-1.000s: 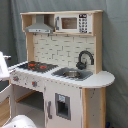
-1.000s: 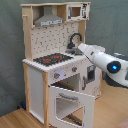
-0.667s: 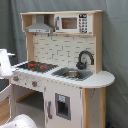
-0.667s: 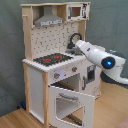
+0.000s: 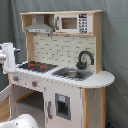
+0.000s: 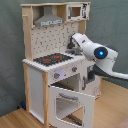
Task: Play with the kitchen
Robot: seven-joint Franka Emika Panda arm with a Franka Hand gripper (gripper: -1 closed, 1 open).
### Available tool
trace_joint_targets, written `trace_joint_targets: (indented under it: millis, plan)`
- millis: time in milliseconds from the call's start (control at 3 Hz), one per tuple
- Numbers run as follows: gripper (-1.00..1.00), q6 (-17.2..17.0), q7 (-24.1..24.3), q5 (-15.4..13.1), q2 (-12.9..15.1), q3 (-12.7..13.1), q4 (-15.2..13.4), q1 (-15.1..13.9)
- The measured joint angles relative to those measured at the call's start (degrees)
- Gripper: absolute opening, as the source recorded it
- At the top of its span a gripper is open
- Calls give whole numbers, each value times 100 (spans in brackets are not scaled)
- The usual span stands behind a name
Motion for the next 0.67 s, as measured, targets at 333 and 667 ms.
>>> trace_joint_targets:
  millis: [333, 667]
  plan:
    - [100, -32, 150, 372, 115, -102, 300, -307]
    - [100, -144, 335, 821, 252, -228, 546, -582]
